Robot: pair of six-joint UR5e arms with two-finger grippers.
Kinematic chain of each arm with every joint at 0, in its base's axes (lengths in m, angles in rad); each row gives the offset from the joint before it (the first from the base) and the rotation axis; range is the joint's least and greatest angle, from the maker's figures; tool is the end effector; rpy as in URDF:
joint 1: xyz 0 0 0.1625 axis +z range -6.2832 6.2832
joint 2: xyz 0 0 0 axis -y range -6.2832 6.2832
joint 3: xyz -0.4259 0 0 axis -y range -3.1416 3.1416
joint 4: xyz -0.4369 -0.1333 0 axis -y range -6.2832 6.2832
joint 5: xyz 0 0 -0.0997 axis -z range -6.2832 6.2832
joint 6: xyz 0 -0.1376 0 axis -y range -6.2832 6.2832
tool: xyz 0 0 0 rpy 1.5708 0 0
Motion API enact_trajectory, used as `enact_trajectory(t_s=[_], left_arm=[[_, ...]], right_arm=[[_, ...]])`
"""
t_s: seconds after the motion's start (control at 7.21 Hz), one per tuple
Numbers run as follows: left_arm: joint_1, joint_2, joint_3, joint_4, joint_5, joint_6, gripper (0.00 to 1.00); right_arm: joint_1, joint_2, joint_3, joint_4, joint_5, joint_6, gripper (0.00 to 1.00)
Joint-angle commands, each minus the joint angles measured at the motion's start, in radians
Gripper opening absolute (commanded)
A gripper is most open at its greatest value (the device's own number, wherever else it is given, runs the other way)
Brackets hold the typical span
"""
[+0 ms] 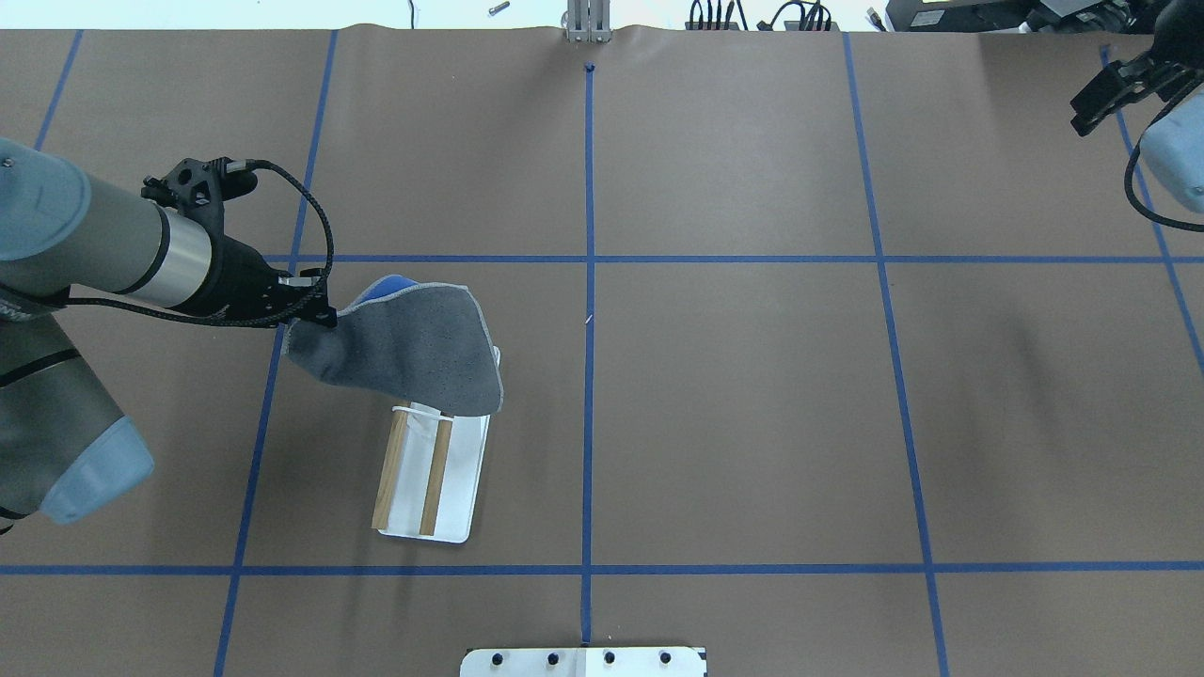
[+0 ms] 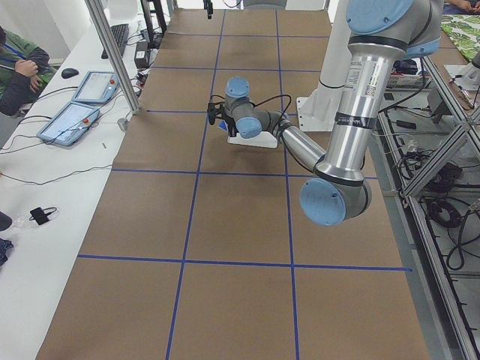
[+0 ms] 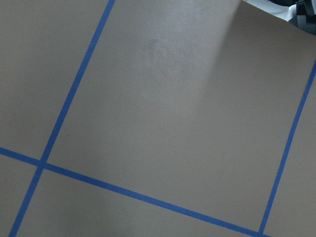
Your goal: Hang towel on rack
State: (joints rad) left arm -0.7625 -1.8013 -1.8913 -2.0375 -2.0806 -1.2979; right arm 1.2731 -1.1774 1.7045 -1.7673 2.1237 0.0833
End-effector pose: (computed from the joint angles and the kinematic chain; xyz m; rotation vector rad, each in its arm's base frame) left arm 0.4056 -0.4789 0.3267 0.0884 1.0926 -0.1804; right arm -0.1391 -0.6615 0.4145 0.2133 -0.6010 -0.2985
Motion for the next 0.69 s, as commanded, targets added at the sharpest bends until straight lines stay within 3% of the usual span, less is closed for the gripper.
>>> enact_trajectory(t_s=[0.0,0.28,0.55], left_arm=[[-0.004,-0.006,0.009,-0.016,0.014,0.014,0.99],[-0.056,0.011,0.012,-0.004,0.011,0.205,0.99],[-0.153,0.023,0.026,0.122,-0.006,0.436,0.99]], right_arm=[[0.021,-0.008,0.001,-0.001,0.048,0.003,1.0],[0.081,-0.077,0.009,0.003,0.126,0.001,1.0],[0.123,-0.195,0.023,0.003,0.119,-0.002,1.0]])
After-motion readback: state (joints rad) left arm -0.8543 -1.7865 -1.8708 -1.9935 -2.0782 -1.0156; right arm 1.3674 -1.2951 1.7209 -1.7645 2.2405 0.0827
